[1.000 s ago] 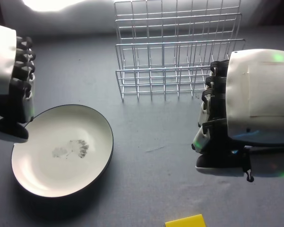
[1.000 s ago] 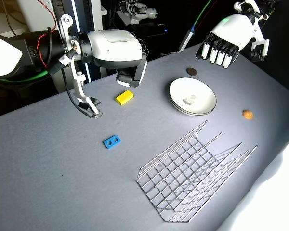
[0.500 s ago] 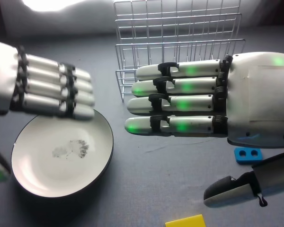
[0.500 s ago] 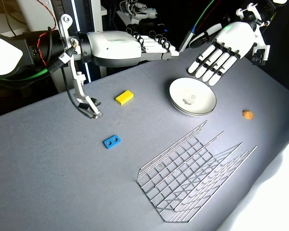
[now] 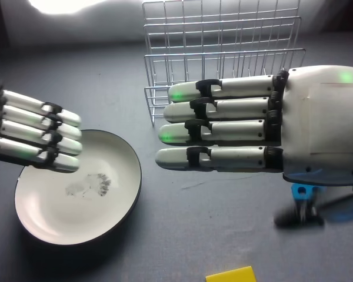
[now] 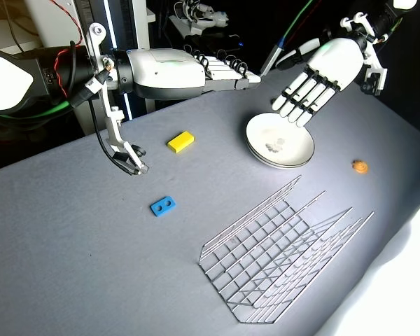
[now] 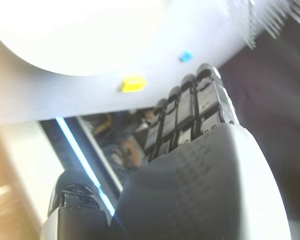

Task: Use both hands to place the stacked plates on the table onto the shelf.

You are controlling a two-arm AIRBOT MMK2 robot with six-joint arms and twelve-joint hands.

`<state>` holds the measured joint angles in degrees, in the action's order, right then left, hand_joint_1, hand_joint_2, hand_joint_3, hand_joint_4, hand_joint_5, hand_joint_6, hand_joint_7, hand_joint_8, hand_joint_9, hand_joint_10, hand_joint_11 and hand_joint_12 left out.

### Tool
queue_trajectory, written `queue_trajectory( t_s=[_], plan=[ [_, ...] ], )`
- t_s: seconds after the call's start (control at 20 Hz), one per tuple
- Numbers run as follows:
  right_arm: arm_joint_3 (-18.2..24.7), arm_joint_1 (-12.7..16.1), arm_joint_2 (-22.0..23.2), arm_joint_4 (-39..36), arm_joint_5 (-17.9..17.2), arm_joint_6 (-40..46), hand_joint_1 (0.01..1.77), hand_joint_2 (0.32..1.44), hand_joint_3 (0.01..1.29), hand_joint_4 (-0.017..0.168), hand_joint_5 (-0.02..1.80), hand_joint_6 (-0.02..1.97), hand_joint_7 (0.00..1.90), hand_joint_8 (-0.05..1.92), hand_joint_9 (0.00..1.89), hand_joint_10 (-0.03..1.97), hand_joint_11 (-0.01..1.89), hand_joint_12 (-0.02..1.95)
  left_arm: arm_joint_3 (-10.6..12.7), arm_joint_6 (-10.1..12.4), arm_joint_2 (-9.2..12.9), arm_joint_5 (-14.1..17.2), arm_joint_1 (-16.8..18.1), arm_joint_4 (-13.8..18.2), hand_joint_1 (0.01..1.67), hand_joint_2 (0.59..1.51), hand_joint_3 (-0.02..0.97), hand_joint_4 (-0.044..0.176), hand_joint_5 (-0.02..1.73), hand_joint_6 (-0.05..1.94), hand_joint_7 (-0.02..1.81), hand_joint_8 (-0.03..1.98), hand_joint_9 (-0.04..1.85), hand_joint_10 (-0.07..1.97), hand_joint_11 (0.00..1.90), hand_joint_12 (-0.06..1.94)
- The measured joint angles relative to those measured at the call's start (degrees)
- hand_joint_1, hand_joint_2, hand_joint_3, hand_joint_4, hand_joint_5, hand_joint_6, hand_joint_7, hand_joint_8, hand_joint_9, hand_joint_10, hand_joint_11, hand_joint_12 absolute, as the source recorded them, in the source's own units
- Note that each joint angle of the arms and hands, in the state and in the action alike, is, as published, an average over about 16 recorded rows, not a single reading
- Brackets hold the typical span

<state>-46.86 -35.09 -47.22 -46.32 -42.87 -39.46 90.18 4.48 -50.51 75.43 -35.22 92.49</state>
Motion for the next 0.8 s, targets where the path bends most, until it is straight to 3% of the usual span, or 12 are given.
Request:
queue_trajectory(
  t_s=[0.25,0.45,0.8],
  plan=[
    [0.2,-0.3,0.1,0.0,0.0,-0.8,0.95,0.85,0.03,0.004,0.02,0.02,0.02,0.01,0.02,0.01,0.02,0.2,2.0,-3.0,-0.4,0.7,-5.4,-1.3,0.02,1.057,0.019,0.007,0.02,-0.02,0.02,-0.01,0.02,0.0,0.02,-0.02],
    [0.3,-0.6,0.1,0.0,0.0,-1.4,1.19,0.85,0.03,0.004,0.02,0.02,0.02,0.01,0.02,0.01,0.02,0.33,3.6,-5.4,-1.2,0.7,-10.1,-3.4,0.02,1.058,0.019,0.006,0.02,-0.02,0.02,-0.01,0.02,0.0,0.02,-0.02],
    [0.4,-0.8,0.2,0.0,0.2,-2.2,1.18,0.87,0.03,0.004,0.02,0.02,0.02,0.01,0.02,0.01,0.02,0.48,7.1,-7.2,-3.8,0.2,-16.3,-6.9,0.02,1.063,0.02,0.004,0.02,-0.02,0.02,-0.01,0.02,0.0,0.02,-0.02]
  ],
)
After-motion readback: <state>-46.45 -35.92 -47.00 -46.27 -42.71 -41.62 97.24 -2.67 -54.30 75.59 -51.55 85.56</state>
